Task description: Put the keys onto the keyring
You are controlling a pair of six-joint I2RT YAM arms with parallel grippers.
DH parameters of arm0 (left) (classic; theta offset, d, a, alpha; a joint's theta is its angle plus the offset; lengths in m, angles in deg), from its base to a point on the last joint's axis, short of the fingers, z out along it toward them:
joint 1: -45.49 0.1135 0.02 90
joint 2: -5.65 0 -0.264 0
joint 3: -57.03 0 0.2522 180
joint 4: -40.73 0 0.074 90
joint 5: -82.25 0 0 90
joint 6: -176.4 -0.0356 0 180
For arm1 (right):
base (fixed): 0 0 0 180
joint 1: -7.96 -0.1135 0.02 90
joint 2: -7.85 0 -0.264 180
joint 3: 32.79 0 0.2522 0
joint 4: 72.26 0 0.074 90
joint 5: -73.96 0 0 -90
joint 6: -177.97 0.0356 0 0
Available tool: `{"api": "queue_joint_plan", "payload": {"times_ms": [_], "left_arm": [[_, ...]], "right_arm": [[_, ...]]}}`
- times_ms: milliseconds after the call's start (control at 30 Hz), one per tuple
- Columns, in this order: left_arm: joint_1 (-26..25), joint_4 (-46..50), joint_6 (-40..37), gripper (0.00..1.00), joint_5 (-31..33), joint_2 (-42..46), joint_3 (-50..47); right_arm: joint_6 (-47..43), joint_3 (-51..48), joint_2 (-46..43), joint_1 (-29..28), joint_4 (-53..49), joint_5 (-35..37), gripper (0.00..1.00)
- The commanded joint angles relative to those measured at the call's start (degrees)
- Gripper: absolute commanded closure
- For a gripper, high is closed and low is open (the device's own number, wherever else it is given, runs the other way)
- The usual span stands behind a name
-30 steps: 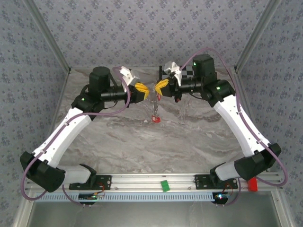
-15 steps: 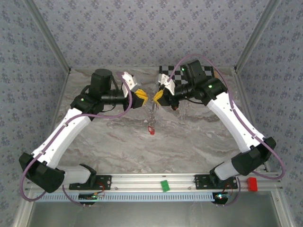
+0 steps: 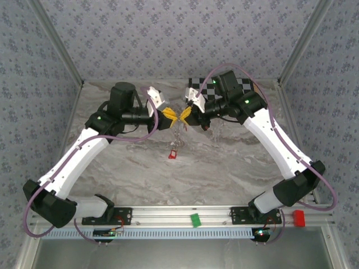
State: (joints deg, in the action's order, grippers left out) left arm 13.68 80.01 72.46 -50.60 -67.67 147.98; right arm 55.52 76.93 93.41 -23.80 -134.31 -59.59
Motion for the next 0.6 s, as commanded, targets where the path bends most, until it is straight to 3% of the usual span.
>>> {"api": "queue_joint_plan", "payload": {"times_ms": [0, 300, 367, 433, 567], "left_arm": [[-0.7, -0.5, -0.8, 0.78, -2.1, -0.8, 2.1], [-1.4, -1.8, -0.1, 0.81, -3.5, -1.7, 1.8], [-1.5, -2.1, 0.0, 0.86, -3.5, -2.0, 1.7], [-1.6, -2.3, 0.0, 1.00, -3.6, -2.2, 1.8], [-1.6, -3.8, 0.7, 1.00, -3.5, -1.9, 1.2]], "right_arm": [[0.3, 1.7, 0.0, -0.5, 0.4, -2.2, 1.00], [1.6, 1.5, 0.0, -0.7, 1.5, -3.7, 1.00], [1.8, 1.3, 0.0, -0.7, 1.7, -4.1, 1.00], [1.9, 1.3, 0.0, -0.7, 1.7, -4.2, 1.00], [2.5, 0.6, -0.6, -0.4, 2.1, -4.3, 1.00]]}}
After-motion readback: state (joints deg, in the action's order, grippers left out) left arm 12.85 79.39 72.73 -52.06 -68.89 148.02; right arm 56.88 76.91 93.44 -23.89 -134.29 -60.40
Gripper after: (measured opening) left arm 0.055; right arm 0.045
